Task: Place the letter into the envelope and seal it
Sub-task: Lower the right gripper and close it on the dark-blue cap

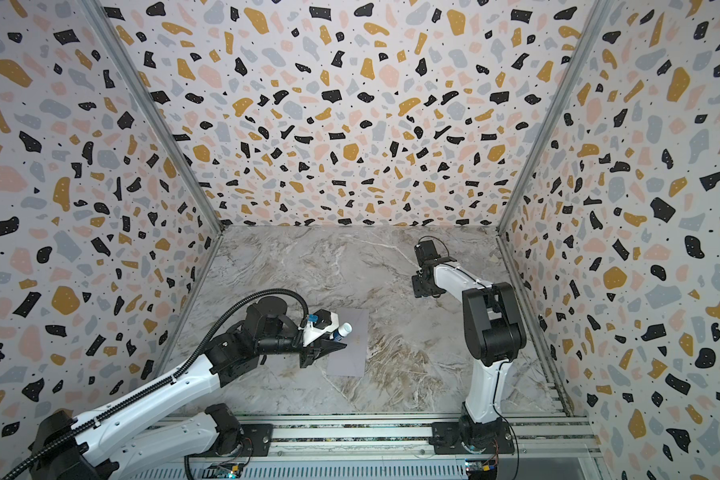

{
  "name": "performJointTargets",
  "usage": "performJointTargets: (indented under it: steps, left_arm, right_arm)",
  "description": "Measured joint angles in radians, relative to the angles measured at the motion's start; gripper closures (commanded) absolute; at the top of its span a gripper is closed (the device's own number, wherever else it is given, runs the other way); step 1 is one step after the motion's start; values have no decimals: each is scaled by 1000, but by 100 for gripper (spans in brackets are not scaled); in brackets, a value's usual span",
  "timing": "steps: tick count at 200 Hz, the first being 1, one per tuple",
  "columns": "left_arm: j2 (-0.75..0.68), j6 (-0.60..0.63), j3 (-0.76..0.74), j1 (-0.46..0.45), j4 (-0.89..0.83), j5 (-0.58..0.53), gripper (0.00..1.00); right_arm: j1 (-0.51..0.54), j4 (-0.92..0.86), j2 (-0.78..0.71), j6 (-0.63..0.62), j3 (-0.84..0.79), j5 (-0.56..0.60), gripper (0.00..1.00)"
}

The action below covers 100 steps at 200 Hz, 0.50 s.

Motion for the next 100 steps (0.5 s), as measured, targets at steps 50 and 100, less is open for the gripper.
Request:
performJointTargets:
  steps: [50,100]
  left_arm:
    - [3,0,0,0,-5,0,96]
    - [17,0,0,0,-5,1,95]
  right_arm:
    - [-6,10,24,0,25,-1,57]
    - [-14,11,63,-1,29,-5,62]
